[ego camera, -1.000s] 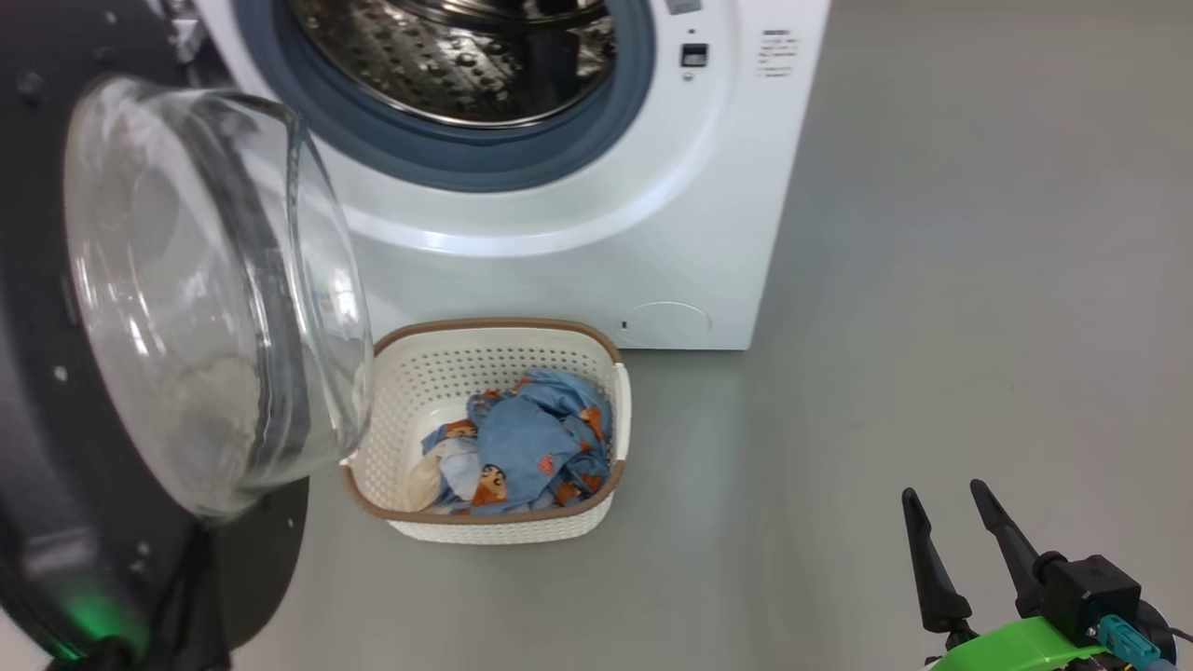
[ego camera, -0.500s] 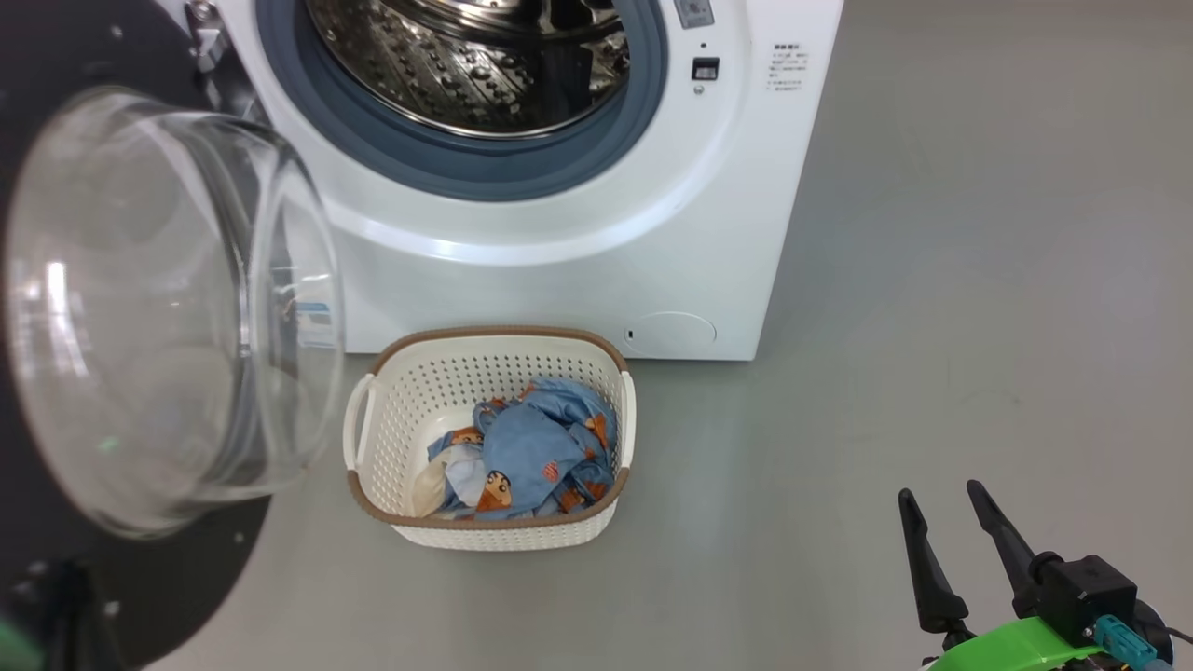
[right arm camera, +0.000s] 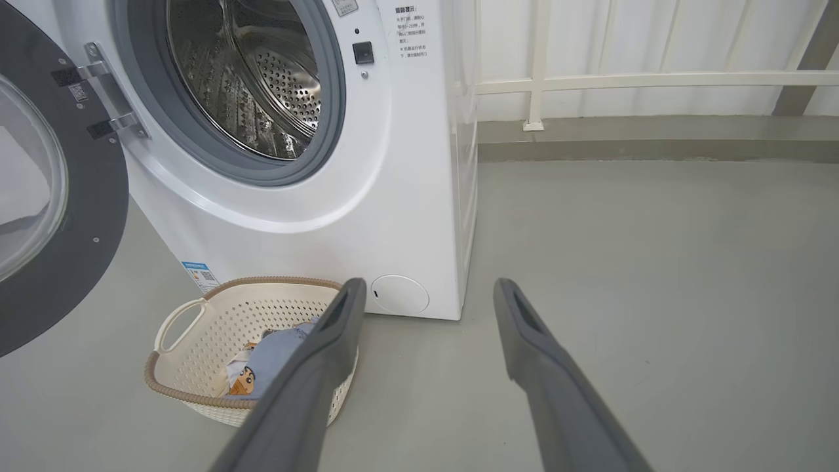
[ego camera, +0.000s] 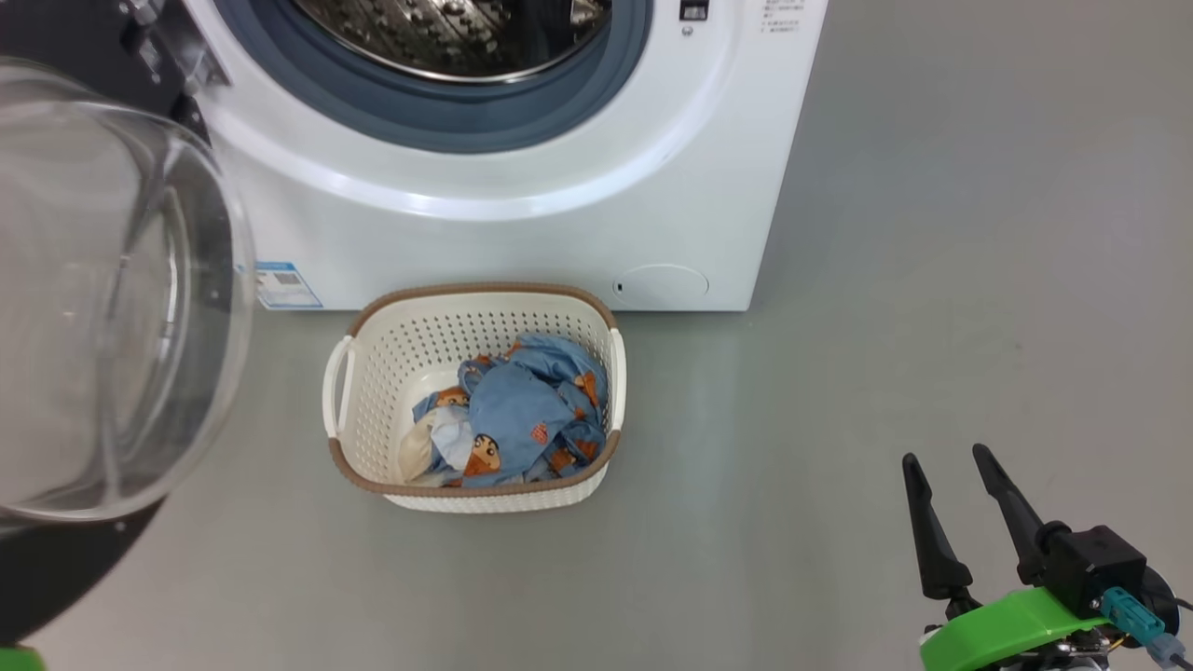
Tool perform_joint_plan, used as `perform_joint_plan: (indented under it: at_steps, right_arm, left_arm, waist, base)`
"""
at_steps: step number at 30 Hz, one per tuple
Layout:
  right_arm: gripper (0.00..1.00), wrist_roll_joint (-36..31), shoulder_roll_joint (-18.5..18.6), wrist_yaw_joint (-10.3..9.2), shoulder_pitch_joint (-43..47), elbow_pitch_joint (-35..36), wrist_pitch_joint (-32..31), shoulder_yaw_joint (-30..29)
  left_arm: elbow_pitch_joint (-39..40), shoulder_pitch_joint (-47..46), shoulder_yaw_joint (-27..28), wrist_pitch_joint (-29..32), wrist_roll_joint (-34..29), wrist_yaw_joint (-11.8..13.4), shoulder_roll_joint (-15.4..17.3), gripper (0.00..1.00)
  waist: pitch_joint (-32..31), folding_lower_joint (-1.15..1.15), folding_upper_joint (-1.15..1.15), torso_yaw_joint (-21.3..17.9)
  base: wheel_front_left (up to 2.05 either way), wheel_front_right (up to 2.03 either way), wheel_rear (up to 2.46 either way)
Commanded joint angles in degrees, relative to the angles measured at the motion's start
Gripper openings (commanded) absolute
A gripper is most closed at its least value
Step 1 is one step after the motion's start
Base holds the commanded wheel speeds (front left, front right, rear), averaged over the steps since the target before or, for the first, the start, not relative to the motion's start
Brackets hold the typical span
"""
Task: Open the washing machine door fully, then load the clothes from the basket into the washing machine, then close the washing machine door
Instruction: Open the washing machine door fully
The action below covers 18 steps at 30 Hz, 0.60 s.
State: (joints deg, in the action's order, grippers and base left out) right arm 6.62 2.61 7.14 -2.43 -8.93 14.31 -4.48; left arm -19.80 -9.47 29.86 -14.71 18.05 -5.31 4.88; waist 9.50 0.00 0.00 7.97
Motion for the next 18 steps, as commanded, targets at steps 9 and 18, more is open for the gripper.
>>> perform_joint_plan:
  at_steps: [9, 18]
  right_arm:
    - [1.00, -1.03, 0.27, 0.35, -2.24, 1.42, 0.69, 1.96]
    - [1.00, -1.32, 0.27, 0.35, -2.94, 1.38, 0.69, 2.09]
  left_arm:
    - [-5.79, -7.98, 8.41, -0.29, -0.44, -0.99, 8.48, 0.00]
    - [-12.19, -12.23, 11.27, -0.29, -1.84, -1.65, 12.75, 0.00]
  waist:
    - [2.00, 0.00, 0.00, -0.38]
    - [3.15, 0.00, 0.00, -1.03]
  base:
    - [0.00, 0.00, 0.00]
    - [0.00, 0.00, 0.00]
